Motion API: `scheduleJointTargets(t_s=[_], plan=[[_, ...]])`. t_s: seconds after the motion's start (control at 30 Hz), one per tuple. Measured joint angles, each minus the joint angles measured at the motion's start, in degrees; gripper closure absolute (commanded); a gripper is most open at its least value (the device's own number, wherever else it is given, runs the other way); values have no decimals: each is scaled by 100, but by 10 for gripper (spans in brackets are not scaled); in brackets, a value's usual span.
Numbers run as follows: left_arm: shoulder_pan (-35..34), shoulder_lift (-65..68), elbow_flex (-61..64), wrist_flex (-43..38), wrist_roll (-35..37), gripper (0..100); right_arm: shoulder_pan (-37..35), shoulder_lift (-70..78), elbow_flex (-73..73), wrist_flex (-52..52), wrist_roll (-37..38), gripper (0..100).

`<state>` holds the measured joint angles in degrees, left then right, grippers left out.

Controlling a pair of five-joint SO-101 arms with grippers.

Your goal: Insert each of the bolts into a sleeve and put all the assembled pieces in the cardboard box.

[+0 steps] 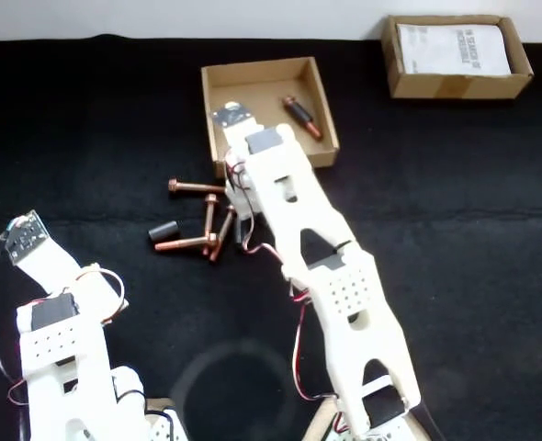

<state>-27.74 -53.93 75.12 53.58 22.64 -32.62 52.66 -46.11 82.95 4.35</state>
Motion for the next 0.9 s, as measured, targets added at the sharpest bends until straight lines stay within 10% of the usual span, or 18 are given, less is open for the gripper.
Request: scheduleJointTargets(t_s=[0.9], plan=[[0,0,325,-721,-457,976,492,-1846,-3086,1741,105,991]])
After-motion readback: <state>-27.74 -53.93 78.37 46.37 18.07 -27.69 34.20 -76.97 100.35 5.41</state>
